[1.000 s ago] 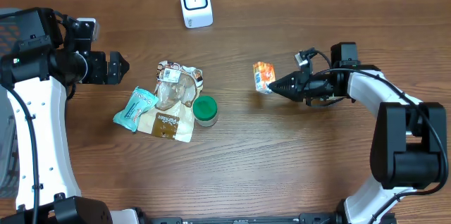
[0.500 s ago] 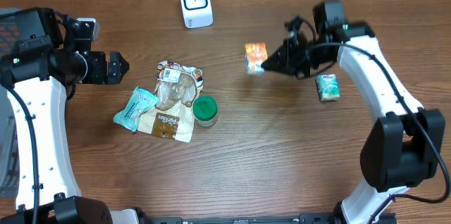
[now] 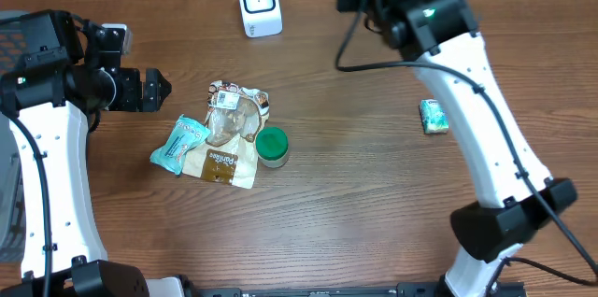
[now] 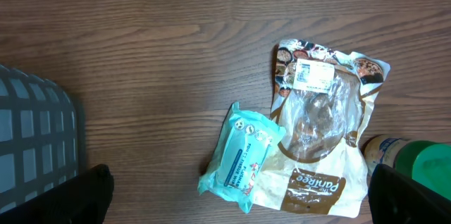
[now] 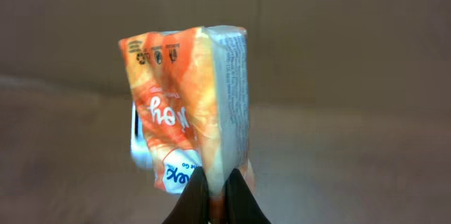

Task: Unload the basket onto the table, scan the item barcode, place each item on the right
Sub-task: 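Lift the orange pack and carry it toward the white scanner, then hold the orange pack in front of the scanner with the right gripper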

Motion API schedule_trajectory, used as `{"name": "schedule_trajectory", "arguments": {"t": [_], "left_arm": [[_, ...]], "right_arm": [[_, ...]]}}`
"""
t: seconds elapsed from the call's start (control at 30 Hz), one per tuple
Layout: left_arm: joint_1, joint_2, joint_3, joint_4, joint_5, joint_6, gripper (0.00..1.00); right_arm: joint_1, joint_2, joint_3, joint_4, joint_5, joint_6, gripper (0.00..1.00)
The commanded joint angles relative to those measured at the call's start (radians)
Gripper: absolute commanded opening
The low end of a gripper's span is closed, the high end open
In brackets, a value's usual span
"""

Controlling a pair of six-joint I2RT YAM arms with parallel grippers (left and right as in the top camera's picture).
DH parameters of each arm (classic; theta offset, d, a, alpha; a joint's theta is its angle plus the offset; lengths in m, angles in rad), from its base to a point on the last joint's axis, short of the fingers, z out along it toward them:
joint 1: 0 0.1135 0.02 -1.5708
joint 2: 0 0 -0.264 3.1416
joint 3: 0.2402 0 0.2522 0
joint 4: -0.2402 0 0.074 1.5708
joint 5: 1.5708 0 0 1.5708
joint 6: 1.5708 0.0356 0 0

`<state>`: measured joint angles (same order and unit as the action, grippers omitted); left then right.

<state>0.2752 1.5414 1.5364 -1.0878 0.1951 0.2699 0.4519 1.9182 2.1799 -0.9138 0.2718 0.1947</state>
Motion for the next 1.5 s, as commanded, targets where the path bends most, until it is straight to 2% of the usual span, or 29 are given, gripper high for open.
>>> {"name": "schedule_trajectory", "arguments": {"t": [0.0,0.17,0.4,0.6,0.87,1.47], "left_arm": [[-0.001,-0.006,0.025,0.000,0.012,0.014,0.99],[-0.001,-0.006,0.025,0.000,0.012,0.014,1.00],[-0.001,-0.006,0.025,0.000,0.012,0.014,1.00],[-0.001,-0.006,0.025,0.000,0.012,0.014,1.00],[-0.001,-0.006,0.025,0.000,0.012,0.014,1.00],[-0.001,-0.006,0.025,0.000,0.012,0.014,0.99]], "right_arm": [[0.064,0.098,0.069,0.085,0.252,-0.148,0.04],[0.124,0.240,0.069,0.283,0.365,-0.359,0.04],[0.162,0.464,0.066,0.655,0.426,-0.749,0.04],[0.171,0.598,0.066,0.844,0.422,-0.954,0.04],[0.175,0.676,0.066,0.880,0.376,-0.990,0.04],[0.184,0.686,0.065,0.803,0.317,-0.943,0.04]]}}
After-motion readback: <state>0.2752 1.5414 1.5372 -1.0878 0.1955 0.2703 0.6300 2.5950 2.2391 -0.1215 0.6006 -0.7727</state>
